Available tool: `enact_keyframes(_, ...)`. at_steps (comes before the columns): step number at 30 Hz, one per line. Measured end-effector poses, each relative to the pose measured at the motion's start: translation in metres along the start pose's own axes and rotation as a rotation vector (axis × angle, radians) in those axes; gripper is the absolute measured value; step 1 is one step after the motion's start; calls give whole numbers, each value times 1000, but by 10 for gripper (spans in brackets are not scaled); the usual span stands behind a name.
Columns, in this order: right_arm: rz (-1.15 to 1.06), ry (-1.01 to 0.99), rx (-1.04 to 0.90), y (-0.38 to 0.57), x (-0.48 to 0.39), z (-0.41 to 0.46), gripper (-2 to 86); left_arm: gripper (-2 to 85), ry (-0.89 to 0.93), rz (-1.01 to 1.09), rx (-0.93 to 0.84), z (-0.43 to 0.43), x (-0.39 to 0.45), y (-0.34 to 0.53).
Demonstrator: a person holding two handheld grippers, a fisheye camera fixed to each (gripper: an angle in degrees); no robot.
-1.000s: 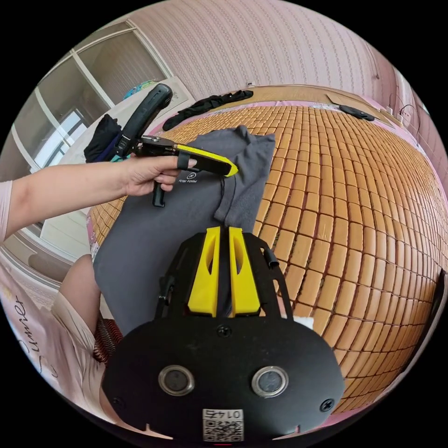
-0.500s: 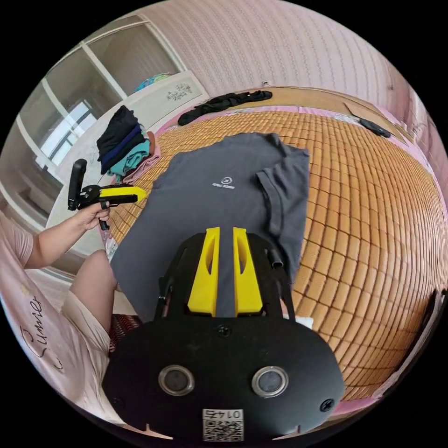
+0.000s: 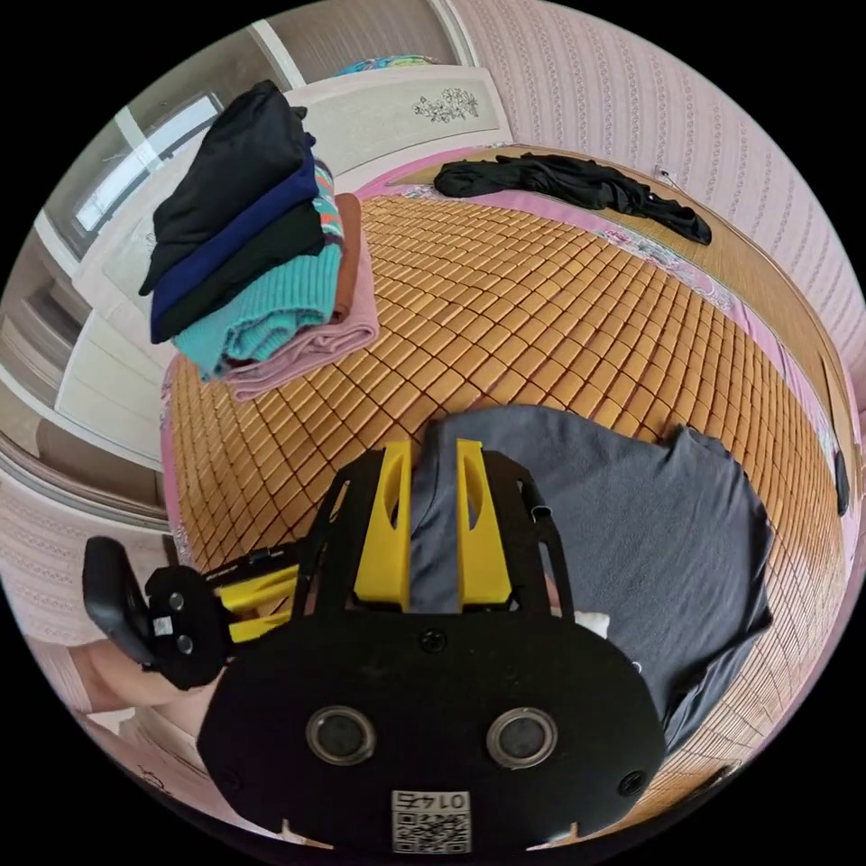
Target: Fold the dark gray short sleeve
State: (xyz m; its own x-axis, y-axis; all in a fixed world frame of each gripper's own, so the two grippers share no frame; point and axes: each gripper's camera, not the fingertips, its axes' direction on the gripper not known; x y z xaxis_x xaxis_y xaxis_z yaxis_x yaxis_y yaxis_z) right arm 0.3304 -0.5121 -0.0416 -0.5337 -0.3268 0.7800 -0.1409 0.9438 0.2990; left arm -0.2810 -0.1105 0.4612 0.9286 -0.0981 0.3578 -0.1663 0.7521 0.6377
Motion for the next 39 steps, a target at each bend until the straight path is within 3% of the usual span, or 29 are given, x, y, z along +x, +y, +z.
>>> enact_keyframes(3, 47, 53, -51, -19, -2, 32, 104, 50, -23, 33, 16, -2, -4, 0)
enact_keyframes(7, 65, 98, -61, -30, 1, 46, 17, 44, -14, 29, 34, -8, -12, 5)
enact_keyframes(10, 141, -27, 29, -23, 29, 19, 7, 38, 21, 44, 46, -18, -17, 8)
enact_keyframes(14, 187, -121, 88, 8, 72, -14, 16, 39, 74, 147, 131, -43, -13, 17)
enact_keyframes(18, 214, -6, -33, 35, 104, -5, 39, 43, 115, 224, 56, -36, -7, 21)
enact_keyframes(27, 273, -130, 53, 34, 133, -23, 71, 53, 38, 321, 39, -44, 6, 13)
enact_keyframes(30, 273, -149, -12, 20, 130, -6, 73, 53, 35, 321, -22, -32, 4, 5)
enact_keyframes(36, 274, -76, 119, 43, 155, -56, 74, 50, 127, 283, 47, -58, -27, -12)
enact_keyframes(39, 355, 71, 100, 74, 201, -90, 75, 44, 132, 212, 74, -55, -52, -46)
